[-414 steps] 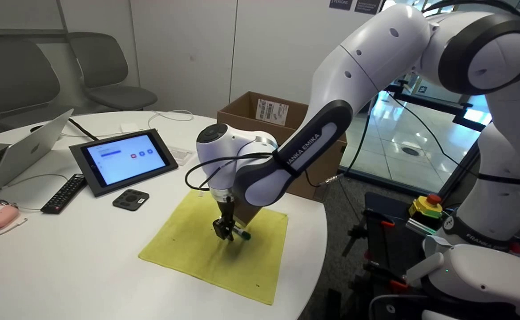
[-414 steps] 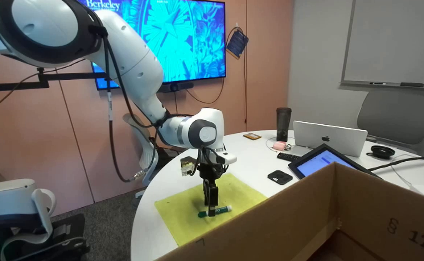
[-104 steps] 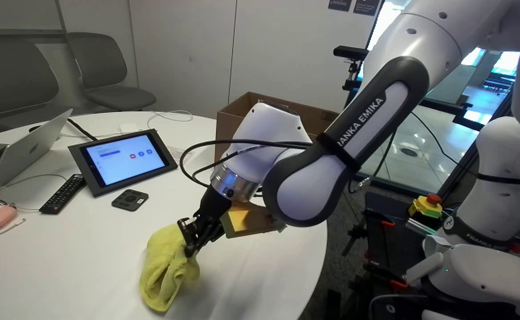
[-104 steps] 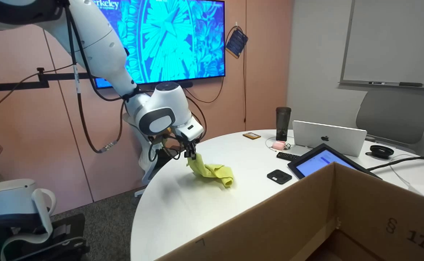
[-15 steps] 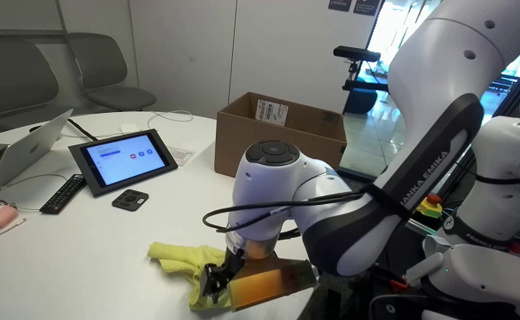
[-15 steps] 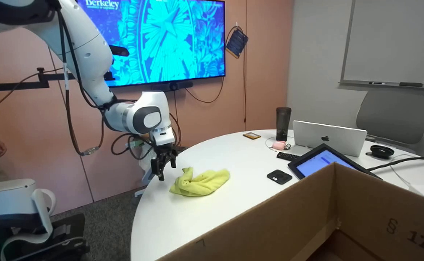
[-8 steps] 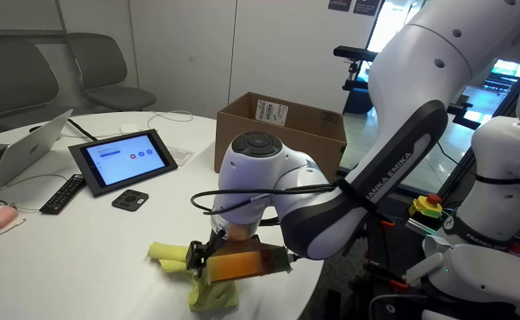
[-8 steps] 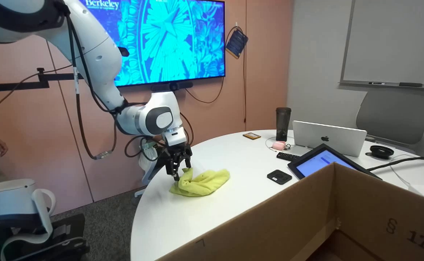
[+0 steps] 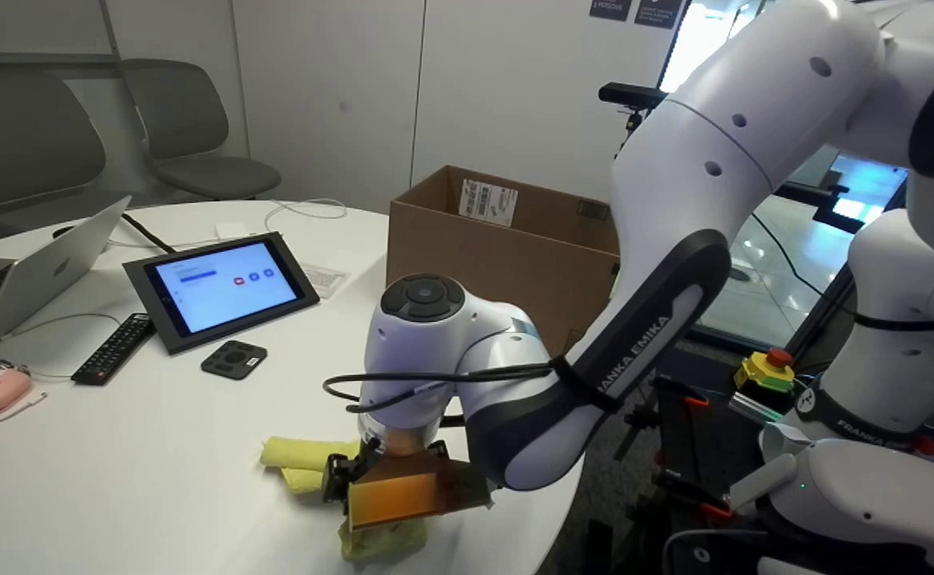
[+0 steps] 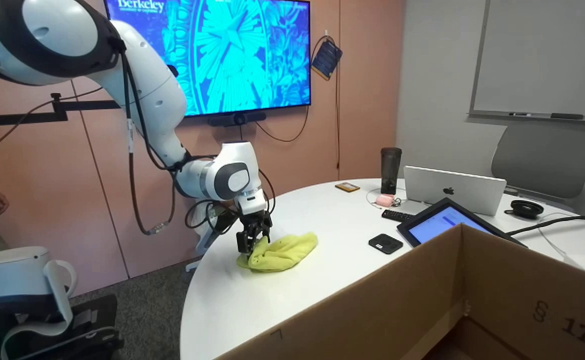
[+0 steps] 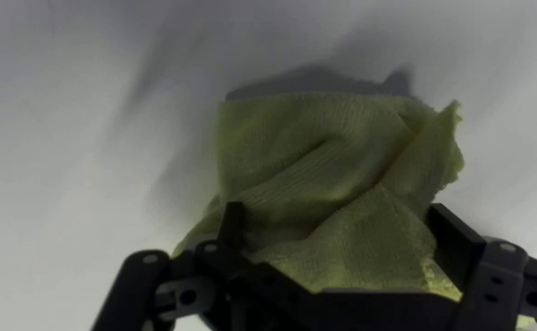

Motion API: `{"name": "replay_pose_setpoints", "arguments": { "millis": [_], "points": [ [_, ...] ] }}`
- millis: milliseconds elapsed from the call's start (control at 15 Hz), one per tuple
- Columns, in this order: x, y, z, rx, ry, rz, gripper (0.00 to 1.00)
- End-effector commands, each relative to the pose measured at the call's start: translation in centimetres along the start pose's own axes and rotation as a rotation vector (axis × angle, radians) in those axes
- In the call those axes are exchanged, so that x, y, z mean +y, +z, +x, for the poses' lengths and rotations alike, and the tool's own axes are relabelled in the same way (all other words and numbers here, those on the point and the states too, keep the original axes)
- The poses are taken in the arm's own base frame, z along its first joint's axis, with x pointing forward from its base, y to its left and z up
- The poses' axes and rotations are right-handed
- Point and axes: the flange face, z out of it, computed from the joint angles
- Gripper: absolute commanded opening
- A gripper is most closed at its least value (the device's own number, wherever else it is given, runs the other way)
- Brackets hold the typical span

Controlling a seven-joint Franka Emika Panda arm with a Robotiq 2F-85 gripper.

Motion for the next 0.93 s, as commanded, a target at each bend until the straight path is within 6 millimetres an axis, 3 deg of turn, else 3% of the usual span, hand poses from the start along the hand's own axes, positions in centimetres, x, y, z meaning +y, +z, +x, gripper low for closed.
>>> {"name": "replay_pose_setpoints", "arguments": {
  "millis": [0,200,333,400,467,867],
  "points": [
    [-1.5,2.8,0.6,-0.029,-0.012,-0.026,1.00],
    [-1.4,4.2,1.0,-0.040,-0.014,-0.058,1.00],
    [-1.5,4.0,1.2,-0.042,-0.022,-0.066,0.99],
    [-1.5,3.9,1.2,-0.041,-0.019,-0.067,0.91],
    [-1.5,3.8,1.2,-0.041,-0.021,-0.069,0.76],
    [-1.0,1.7,1.4,-0.019,-0.039,-0.074,0.29]
  ]
}}
